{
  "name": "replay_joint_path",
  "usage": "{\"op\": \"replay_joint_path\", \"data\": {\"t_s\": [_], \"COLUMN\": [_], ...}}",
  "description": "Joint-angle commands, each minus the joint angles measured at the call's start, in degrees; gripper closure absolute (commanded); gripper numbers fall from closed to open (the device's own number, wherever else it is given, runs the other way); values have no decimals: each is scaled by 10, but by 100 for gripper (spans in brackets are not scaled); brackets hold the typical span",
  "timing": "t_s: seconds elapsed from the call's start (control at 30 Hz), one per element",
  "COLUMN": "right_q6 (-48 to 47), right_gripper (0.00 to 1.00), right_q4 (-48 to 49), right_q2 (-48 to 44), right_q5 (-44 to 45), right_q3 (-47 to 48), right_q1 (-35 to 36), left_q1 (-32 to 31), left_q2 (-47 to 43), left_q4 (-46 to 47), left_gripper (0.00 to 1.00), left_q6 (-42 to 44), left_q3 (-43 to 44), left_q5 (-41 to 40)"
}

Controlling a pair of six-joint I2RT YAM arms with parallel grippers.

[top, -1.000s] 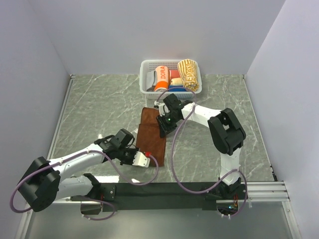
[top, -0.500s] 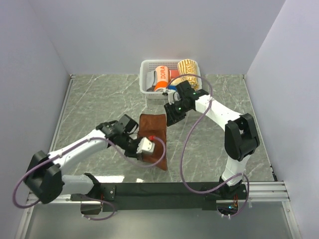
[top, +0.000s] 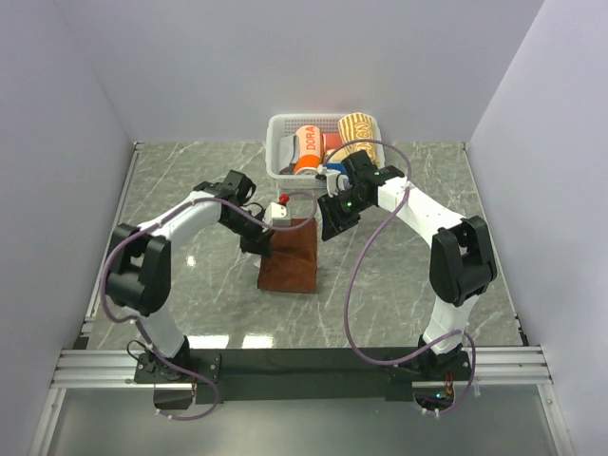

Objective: Roll the towels
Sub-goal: Roll the towel

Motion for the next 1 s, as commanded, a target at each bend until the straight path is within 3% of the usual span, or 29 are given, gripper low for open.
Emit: {"op": "replay_joint_path", "data": {"t_s": [0.0, 0.3, 0.57, 0.83, 0.9, 0.93, 0.97], "right_q6": [-3, 40, 105, 150, 156, 155, 153], "right_gripper": [55, 56, 56, 59, 60, 60, 60], "right_q4": [-6, 19, 69, 140, 156, 159, 162], "right_q2": [-23, -6, 32, 132, 155, 160, 165], "right_q5": [-16, -58, -112, -72, -55, -50, -45], "right_q3": [24, 25, 17, 9, 11, 13, 15], "right_q1": [0, 3, 41, 64, 64, 65, 65], "left_q1": [16, 24, 26, 38, 45, 48, 52], "left_q2": [41, 101, 100, 91, 77, 70, 62], "left_q4": [9, 73, 107, 119, 131, 133, 132], "left_gripper": [95, 90, 87, 86, 78, 63, 57], "left_q6": [2, -45, -72, -90, -104, -107, -107], "left_q3": [40, 66, 45, 22, 9, 4, -1], "left_q5": [22, -8, -21, -27, -35, -36, -37]}}
